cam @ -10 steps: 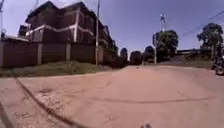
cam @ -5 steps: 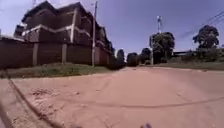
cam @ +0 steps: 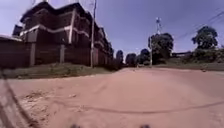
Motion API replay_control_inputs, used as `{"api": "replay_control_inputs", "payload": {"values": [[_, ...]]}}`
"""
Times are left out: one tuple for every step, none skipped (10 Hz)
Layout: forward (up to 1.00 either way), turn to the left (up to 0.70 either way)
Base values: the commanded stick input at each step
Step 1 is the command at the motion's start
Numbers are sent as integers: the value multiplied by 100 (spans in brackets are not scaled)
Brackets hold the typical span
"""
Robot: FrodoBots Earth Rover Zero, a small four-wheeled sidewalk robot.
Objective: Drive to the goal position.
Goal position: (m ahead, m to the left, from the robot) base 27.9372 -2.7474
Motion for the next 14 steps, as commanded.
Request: {"api": "replay_control_inputs", "payload": {"values": [[30,0],[30,0],[30,0],[30,0],[30,0],[30,0],[30,0],[30,0],[30,0],[30,0],[30,0],[30,-75],[30,-75],[30,-75]]}}
